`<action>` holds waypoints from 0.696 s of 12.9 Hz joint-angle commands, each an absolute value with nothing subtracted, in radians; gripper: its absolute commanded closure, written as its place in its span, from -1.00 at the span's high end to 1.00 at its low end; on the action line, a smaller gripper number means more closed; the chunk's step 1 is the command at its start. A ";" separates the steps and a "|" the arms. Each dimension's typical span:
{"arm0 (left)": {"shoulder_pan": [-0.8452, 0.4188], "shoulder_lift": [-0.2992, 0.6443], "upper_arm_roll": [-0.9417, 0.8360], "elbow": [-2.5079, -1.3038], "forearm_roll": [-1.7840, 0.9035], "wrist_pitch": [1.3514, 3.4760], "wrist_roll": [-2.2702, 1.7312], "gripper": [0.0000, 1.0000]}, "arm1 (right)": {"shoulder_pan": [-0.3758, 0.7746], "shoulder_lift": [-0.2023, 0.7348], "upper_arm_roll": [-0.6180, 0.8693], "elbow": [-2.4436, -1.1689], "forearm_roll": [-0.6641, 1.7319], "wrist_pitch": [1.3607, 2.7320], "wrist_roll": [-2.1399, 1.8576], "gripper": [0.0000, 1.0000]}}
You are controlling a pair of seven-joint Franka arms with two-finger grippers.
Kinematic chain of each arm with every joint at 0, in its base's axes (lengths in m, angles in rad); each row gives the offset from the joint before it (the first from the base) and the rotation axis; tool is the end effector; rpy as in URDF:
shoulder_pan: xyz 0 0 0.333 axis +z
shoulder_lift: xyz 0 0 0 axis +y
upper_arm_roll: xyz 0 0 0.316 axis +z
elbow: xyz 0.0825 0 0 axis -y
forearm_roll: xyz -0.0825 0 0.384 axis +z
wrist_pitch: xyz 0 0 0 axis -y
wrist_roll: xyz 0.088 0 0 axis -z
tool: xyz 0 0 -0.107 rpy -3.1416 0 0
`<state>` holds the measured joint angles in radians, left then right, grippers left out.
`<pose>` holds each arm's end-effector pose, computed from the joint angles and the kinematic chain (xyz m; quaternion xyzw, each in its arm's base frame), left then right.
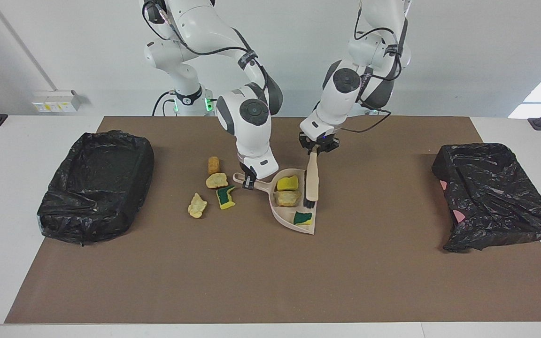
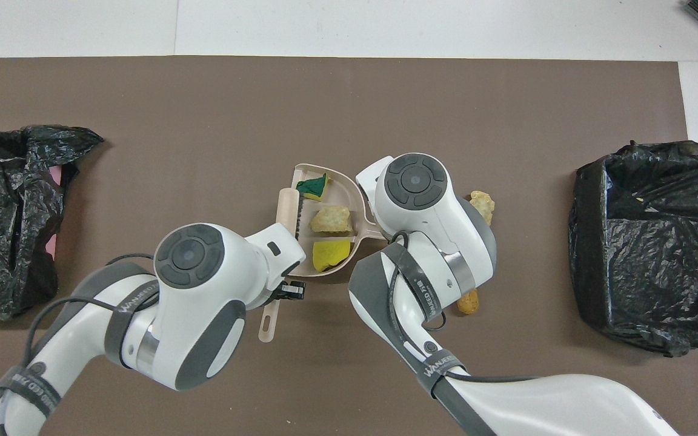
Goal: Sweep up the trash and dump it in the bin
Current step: 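Sweep debris into the dustpan with the left gripper's brush, then carry the loaded dustpan with the right gripper to the nearby trash bag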
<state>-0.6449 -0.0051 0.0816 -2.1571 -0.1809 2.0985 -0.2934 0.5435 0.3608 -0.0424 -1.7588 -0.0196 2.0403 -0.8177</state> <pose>0.4433 -0.2902 0.3966 0.9929 -0.0868 -0.0562 0.0590 0.5596 0.3077 0.3562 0.7860 0.6167 -0.0415 0.0097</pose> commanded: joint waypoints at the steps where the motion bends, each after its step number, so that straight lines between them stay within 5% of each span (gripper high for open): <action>1: -0.562 -0.058 0.078 -2.160 -0.178 2.030 -0.325 -1.00 | 0.538 0.367 -0.037 -1.756 -0.017 2.057 -0.784 -1.00; 3: -0.560 -0.090 0.078 -2.199 -0.170 2.019 -0.424 -1.00 | 0.528 0.353 -0.038 -1.749 -0.017 2.046 -0.773 -1.00; 9: -0.586 -0.283 -0.058 -2.475 -0.129 2.160 -0.744 -1.00 | 0.352 0.071 -0.049 -1.746 -0.040 1.827 -0.794 -1.00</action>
